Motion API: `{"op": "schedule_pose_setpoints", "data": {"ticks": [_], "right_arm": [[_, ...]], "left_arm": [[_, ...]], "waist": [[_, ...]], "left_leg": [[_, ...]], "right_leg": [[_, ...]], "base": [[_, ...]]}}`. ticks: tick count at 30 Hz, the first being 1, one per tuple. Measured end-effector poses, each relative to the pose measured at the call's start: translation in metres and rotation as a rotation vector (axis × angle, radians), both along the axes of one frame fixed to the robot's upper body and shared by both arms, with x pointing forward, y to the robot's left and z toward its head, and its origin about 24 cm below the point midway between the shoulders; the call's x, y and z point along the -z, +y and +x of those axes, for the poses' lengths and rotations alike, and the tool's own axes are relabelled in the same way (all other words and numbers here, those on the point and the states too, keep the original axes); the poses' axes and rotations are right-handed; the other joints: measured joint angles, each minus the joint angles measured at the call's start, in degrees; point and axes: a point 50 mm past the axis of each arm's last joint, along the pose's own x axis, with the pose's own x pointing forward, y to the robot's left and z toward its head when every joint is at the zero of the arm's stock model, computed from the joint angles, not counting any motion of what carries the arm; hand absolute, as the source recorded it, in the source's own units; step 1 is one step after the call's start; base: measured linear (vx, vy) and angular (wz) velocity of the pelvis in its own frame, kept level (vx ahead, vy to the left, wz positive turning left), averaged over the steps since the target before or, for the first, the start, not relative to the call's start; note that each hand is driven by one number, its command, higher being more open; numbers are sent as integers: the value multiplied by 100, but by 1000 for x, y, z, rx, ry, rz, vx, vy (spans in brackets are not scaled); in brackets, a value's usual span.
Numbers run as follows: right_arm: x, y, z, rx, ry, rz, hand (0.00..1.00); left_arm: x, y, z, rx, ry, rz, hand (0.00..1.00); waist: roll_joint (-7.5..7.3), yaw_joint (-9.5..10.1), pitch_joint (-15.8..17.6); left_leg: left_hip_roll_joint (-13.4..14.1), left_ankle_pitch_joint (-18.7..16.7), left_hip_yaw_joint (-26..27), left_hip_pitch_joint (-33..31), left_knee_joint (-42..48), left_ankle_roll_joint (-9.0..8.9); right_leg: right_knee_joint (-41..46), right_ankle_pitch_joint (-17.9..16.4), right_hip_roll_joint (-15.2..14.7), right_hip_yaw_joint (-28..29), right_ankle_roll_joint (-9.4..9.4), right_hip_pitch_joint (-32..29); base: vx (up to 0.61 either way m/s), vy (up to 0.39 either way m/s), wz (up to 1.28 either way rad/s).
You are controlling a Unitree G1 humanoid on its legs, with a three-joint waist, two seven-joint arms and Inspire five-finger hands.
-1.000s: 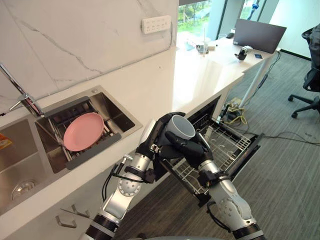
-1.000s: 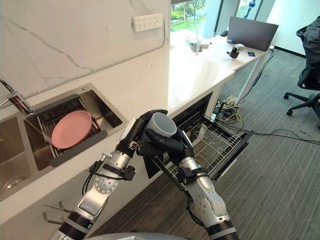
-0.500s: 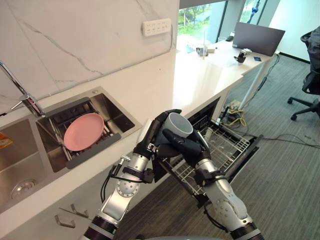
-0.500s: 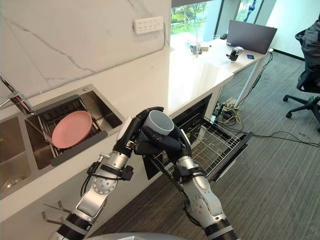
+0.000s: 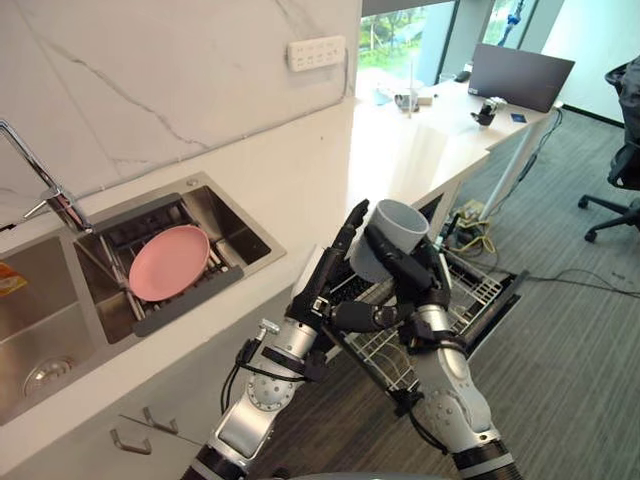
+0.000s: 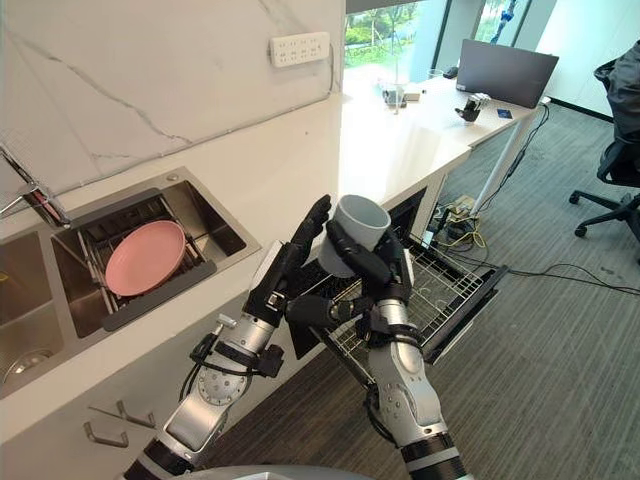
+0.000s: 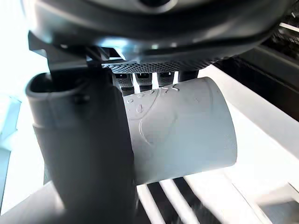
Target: Walk over to the sink, pick up the cup, carry it to the dishwasher, place the cup inside the dishwasher, then close the dishwasher door
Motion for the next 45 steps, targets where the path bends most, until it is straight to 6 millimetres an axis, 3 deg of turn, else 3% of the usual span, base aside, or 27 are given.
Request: {"op": "schedule_pose_setpoints", "data": {"ticks": [5,8,11,13,15,16,19,20,21,22,23,28,35,38,41,45], "right_arm": [[-3,-21,1,136,0,-74,0],[-7,-47,-1,274,-5,-133,0],[-4,-73,-4,400,13,-194,0],[3,-86,-12,469,48,-215,0],[13,-94,-17,500,87,-236,0],[23,-101,-22,515,124,-244,0],[37,-110,-34,505,171,-261,0],[39,-113,-38,493,176,-268,0],[41,-114,-40,471,176,-278,0],[42,-115,-41,461,176,-282,0],[46,-115,-46,431,184,-295,0],[50,-111,-50,366,184,-313,0],[74,-97,-51,218,274,-308,0],[88,-87,-52,128,342,-308,0],[92,-86,-51,92,364,-329,0],[107,-83,-47,40,467,-324,0]], "left_arm": [[-21,5,-4,73,-45,-158,100],[-17,6,-5,178,39,-248,100],[5,6,-12,256,230,-349,100],[24,9,-23,289,367,-405,100],[41,11,-28,286,471,-422,100],[55,12,-29,267,539,-424,100],[78,22,-28,192,630,-422,100],[87,31,-28,139,664,-426,100],[98,42,-30,71,706,-461,100],[102,46,-32,39,725,-487,100],[109,55,-40,-13,747,-530,100],[130,54,-54,-46,833,-473,100],[178,73,-84,-150,1077,-217,100],[218,89,-113,-222,1351,-41,100],[227,104,-115,-292,1418,0,100],[234,109,-115,-358,1473,14,100]], "waist": [[-3,82,-2],[-20,129,4],[-18,84,3],[-144,-8,74],[-213,-51,113],[-181,-64,123],[-188,-108,128],[-275,-137,169],[-290,-154,213],[-255,-148,212],[-158,-108,232],[-135,14,232],[-96,1,255],[-73,-10,266],[-34,-13,312],[-18,-8,333]], "left_leg": [[-14,-1,3,-19,-43,4],[-75,-21,-55,-74,-58,44],[-110,-106,-179,-86,-65,109],[-155,-163,-201,-7,-38,205],[-188,-173,-202,99,-22,327],[-178,-210,-225,135,28,381],[-174,-285,-336,50,152,328],[-259,-362,-402,-21,314,222],[-259,-450,-425,-45,428,131],[-191,-487,-421,-83,474,91],[3,-563,-406,-119,548,10],[196,-616,-417,-88,554,-68],[100,-507,-387,7,415,-84],[86,-373,-456,107,190,-79],[80,-211,-553,149,7,-92],[68,-73,-646,271,-193,-80]], "right_leg": [[73,-34,-17,-4,-1,-70],[743,-392,-141,-46,3,-383],[2050,-677,-336,-264,-179,-962],[3062,-694,-551,-262,-209,-1369],[3584,-681,-746,-262,-248,-1566],[3643,-847,-796,-237,-407,-1601],[2955,-997,-698,-65,-378,-1607],[2415,-542,-676,-43,-402,-1498],[2128,-597,-668,-105,-63,-1292],[1954,-575,-604,-143,4,-1217],[1643,-489,-394,-226,-13,-1066],[1088,-277,-120,-332,-74,-745],[533,12,-151,-388,-1,-458],[438,52,-148,-479,2,-355],[382,95,-148,-607,2,-303],[370,100,-152,-731,6,-188]], "base": [[0,0,0],[2,14,15],[20,38,11],[42,60,7],[87,11,3],[86,-7,6],[63,-40,25],[63,-125,28],[67,-148,17],[71,-189,0],[46,-146,-5],[33,-86,-1],[7,10,1],[-45,-3,12],[-49,-22,22],[-73,-12,14]]}}
